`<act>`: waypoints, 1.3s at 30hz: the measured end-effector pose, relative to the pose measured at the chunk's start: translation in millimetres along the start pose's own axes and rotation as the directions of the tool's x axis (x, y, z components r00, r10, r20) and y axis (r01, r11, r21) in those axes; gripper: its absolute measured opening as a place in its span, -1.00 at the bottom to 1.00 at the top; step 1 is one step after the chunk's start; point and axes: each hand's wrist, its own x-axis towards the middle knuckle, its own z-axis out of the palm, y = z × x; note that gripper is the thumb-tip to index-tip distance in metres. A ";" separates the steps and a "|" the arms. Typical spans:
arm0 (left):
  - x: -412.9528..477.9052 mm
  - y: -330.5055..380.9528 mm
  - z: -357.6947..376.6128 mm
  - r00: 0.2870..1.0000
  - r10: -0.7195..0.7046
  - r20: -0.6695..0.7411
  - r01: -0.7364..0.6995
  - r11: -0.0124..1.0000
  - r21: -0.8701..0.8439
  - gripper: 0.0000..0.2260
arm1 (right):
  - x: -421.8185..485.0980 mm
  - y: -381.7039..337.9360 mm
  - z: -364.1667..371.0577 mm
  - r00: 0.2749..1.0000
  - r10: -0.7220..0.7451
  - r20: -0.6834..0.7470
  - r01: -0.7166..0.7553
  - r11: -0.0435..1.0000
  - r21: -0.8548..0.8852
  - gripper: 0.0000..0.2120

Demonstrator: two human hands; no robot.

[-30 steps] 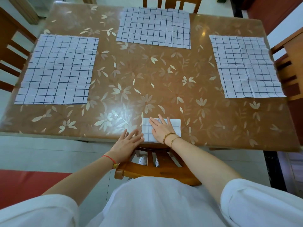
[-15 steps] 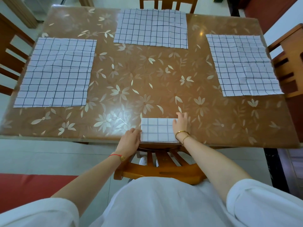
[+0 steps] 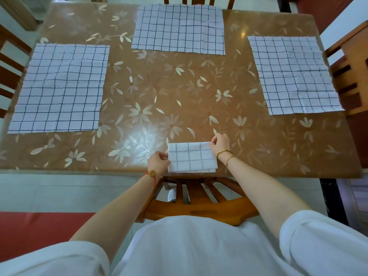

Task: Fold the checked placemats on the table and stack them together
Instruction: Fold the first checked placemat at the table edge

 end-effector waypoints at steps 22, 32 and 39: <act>-1.0 -6.0 1.5 0.985 0.170 -0.006 -0.168 0.976 0.136 -0.88 | -81.2 -8.5 31.1 0.520 -0.818 0.247 0.844 0.447 -0.298 -0.68; -10.6 1.4 4.3 0.988 0.150 -0.042 -0.136 0.963 0.233 -0.93 | -103.3 -1.1 43.7 0.594 -0.742 0.311 0.785 0.450 -0.425 -0.60; -10.8 5.1 1.7 0.992 0.126 -0.024 -0.117 0.968 0.224 -0.90 | -96.5 42.6 5.1 0.721 -0.659 0.215 0.684 0.627 -0.373 -0.62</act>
